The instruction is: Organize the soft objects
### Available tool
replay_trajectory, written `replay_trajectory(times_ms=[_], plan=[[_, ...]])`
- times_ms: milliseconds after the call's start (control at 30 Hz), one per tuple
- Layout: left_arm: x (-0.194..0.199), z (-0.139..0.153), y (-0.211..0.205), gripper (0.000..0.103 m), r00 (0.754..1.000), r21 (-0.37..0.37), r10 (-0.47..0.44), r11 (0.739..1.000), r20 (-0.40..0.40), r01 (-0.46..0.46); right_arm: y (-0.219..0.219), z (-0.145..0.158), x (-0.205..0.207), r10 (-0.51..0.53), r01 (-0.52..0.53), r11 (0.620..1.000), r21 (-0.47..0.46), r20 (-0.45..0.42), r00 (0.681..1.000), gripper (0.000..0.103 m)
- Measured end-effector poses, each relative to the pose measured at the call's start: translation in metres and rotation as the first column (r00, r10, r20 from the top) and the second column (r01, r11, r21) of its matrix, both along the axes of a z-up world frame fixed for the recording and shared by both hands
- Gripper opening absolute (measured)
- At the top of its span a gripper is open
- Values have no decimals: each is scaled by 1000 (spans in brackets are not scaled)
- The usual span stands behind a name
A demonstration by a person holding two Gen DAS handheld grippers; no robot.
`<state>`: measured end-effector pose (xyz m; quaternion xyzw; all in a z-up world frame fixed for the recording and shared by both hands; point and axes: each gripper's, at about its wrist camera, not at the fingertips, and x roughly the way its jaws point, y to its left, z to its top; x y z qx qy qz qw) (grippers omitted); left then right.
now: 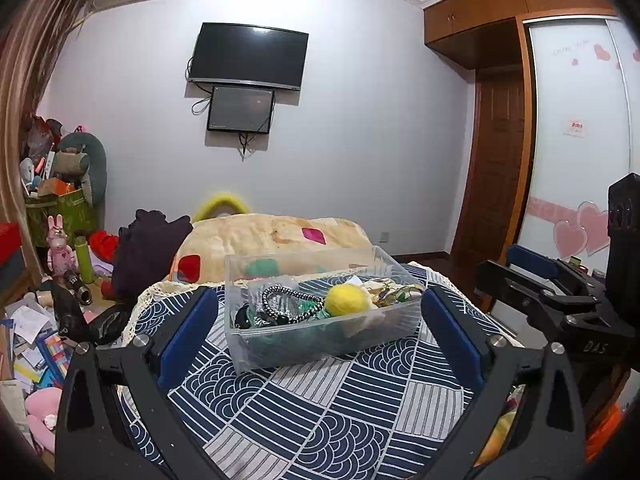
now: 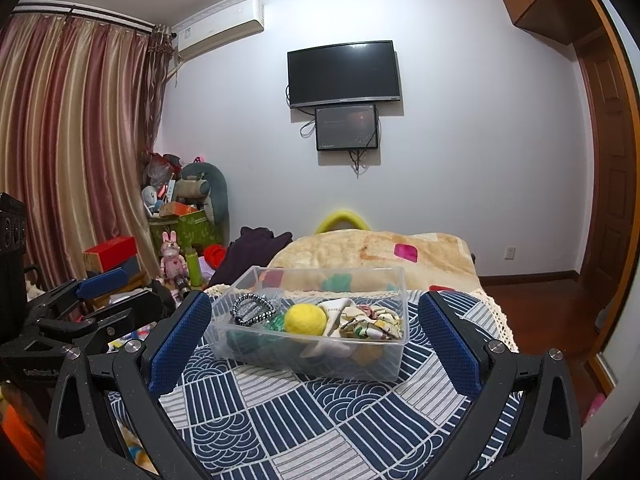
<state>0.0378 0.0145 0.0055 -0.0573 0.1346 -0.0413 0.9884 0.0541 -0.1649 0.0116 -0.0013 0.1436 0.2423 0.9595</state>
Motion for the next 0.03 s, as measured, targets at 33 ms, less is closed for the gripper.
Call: replay_trajectory(times_ms=[33], plan=[[-1, 0, 0, 103, 1000, 0, 0, 1000, 0, 0, 0, 0, 0, 0, 0, 1000, 0, -1, 1000, 103]])
